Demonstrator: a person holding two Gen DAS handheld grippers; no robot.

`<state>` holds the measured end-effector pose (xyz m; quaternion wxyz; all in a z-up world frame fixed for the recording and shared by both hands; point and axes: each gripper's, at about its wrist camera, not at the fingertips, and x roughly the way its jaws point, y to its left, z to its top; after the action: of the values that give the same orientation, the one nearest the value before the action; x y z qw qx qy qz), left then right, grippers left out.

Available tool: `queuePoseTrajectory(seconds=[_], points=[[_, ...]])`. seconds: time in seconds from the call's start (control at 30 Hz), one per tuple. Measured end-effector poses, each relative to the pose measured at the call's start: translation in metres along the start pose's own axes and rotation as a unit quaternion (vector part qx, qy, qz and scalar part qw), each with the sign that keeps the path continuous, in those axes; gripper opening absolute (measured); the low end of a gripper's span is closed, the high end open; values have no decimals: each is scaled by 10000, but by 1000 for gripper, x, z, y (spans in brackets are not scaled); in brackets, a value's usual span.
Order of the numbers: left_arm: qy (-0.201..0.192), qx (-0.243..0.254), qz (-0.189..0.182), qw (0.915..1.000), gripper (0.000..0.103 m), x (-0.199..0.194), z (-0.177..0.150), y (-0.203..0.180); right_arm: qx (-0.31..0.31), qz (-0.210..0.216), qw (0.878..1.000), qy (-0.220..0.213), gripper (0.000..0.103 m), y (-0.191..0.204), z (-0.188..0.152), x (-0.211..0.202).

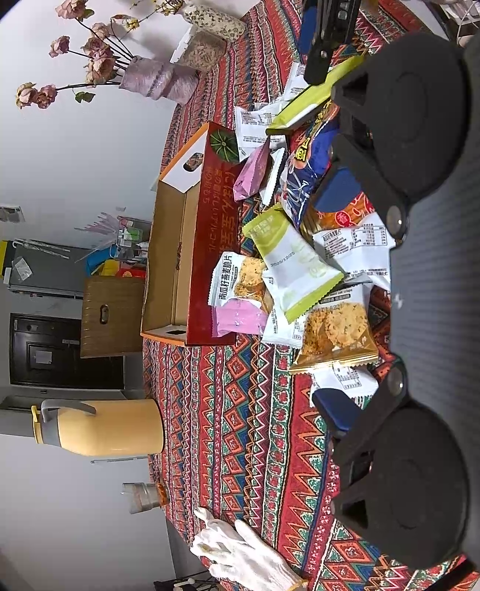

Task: Organize snacks
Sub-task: 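Grasp the yellow-green wafer bag with the right tool while the left tool grasps a white packet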

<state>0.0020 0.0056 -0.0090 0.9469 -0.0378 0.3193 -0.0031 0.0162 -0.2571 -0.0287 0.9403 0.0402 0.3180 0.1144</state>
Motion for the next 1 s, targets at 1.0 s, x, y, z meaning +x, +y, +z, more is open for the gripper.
queuePoseTrajectory(seconds=[1.0], points=[[615,-235,637,9958,103,35,0,32,463,313,9981,-261,37,-9,-7,12]])
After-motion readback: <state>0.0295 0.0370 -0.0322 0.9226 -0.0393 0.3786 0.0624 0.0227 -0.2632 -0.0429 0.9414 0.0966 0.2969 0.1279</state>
